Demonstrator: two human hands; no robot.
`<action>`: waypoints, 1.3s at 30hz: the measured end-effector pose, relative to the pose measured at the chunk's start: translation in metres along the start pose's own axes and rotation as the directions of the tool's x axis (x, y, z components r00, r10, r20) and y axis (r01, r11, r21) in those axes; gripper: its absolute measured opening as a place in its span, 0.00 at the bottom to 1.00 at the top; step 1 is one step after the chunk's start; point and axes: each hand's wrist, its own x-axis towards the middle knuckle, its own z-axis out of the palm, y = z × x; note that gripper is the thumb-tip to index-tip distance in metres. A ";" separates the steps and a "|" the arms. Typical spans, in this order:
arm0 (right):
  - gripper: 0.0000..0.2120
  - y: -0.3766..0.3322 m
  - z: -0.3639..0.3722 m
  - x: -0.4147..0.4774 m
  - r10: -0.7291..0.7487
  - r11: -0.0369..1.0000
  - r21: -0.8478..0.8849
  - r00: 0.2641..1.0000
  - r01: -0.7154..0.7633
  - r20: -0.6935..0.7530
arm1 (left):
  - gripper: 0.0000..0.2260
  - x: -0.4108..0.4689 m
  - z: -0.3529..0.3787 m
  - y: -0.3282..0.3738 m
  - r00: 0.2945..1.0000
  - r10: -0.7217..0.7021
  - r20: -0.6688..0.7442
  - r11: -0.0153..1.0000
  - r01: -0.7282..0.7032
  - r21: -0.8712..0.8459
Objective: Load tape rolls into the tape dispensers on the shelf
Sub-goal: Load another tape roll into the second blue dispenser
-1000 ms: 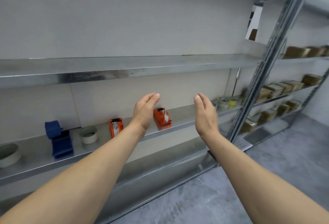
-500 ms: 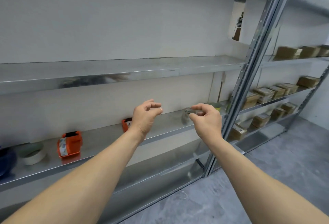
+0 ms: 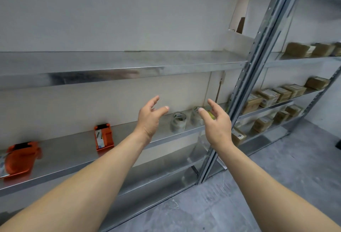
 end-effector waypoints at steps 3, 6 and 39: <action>0.25 0.018 0.008 0.030 0.002 1.000 0.006 1.000 -0.002 -0.004 | 0.26 0.034 0.015 -0.016 1.000 0.002 -0.006 1.000 -0.002 -0.025; 0.19 0.033 0.017 0.061 -0.002 1.000 0.021 1.000 0.003 -0.018 | 0.17 0.068 0.029 -0.031 1.000 -0.013 -0.011 0.996 0.012 -0.084; 0.34 0.218 0.074 0.270 0.081 0.715 -0.456 0.586 0.529 0.806 | 0.21 0.200 0.141 -0.124 0.877 -0.228 -0.423 0.965 0.146 -0.217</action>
